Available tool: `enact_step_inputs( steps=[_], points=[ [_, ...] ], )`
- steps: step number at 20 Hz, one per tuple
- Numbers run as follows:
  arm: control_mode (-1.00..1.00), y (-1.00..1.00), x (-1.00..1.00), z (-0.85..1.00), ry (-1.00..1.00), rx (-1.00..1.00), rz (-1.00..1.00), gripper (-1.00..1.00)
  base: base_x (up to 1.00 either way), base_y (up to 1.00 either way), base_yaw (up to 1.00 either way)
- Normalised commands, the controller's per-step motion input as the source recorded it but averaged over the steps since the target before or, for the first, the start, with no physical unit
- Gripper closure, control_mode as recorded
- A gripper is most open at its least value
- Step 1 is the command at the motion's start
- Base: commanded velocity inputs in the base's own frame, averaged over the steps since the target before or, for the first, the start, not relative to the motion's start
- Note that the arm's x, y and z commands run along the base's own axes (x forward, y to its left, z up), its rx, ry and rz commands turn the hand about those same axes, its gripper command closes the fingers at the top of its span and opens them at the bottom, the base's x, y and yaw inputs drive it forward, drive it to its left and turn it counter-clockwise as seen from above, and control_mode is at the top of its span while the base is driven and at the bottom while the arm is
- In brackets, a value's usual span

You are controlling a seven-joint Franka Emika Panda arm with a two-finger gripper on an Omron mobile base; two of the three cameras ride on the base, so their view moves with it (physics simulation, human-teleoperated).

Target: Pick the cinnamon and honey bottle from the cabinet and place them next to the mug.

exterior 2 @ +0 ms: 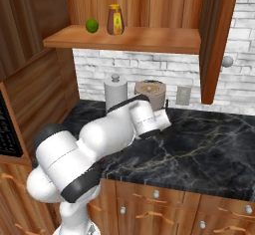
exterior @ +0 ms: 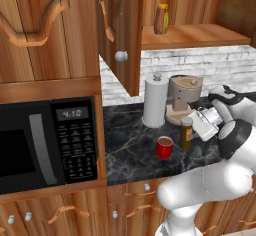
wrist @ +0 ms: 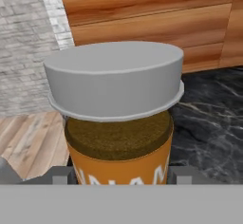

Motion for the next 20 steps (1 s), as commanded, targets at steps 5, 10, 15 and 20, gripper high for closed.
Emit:
enact_step_inputs(
  steps=[5, 10, 15, 20],
  points=[
    [-1.00, 0.00, -0.04, -0.29, 0.00, 0.00, 0.00, 1.00, 0.00, 0.00, 0.00],
    [-1.00, 0.00, -0.03, -0.28, -0.02, 0.00, 0.00, 1.00, 0.00, 0.00, 0.00],
    [-1.00, 0.00, 0.00, -0.12, -0.04, 0.00, 0.00, 1.00, 0.00, 0.00, 0.00],
    [-1.00, 0.00, 0.00, -0.05, -0.02, 0.01, 0.00, 1.00, 0.00, 0.00, 0.00]
  ],
)
